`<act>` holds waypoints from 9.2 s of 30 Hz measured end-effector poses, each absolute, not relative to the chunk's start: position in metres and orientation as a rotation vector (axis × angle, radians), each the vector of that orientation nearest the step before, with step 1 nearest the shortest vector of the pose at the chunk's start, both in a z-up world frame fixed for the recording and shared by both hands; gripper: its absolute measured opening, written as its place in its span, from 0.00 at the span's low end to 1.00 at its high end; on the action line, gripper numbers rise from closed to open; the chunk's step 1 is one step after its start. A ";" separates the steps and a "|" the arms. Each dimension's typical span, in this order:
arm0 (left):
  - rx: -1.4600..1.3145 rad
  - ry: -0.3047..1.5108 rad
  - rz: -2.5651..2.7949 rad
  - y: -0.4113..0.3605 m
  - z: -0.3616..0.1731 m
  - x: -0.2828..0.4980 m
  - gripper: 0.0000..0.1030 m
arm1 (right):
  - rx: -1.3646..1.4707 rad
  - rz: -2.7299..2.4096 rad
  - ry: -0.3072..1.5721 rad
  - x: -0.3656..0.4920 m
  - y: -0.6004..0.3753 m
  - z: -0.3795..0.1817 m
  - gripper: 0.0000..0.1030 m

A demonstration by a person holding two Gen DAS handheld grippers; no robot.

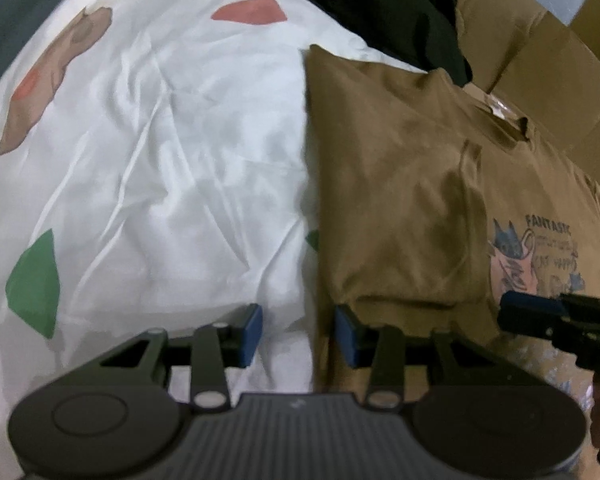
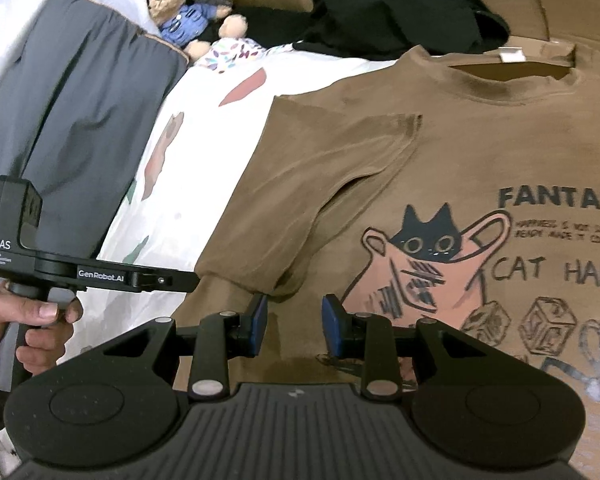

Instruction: Fold clothes

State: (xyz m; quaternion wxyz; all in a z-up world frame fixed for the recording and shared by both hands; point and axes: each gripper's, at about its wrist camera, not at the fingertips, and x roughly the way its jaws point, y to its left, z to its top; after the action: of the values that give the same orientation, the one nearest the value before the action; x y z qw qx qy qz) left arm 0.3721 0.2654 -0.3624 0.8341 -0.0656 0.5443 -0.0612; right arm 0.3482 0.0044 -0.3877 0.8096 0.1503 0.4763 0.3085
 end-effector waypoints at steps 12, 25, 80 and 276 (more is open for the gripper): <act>-0.124 1.122 -0.159 0.264 -0.365 0.366 0.32 | 0.292 0.678 1.009 0.357 0.026 -0.391 0.34; -0.077 1.088 -0.130 0.263 -0.365 0.363 0.00 | 0.295 0.739 0.992 0.350 0.034 -0.373 0.00; -0.046 1.079 -0.126 0.271 -0.338 0.365 0.14 | 0.453 0.645 1.171 0.361 0.010 -0.407 0.06; -0.060 1.176 -0.943 -0.224 -0.353 0.431 0.15 | 0.746 -0.522 0.759 0.280 -0.387 -0.398 0.40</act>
State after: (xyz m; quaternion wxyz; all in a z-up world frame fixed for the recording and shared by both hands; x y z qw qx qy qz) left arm 0.4312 -0.2243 -0.3526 0.7288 -0.0270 0.5338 -0.4280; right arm 0.2803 -0.3874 -0.3980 0.8293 0.3518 0.3579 -0.2458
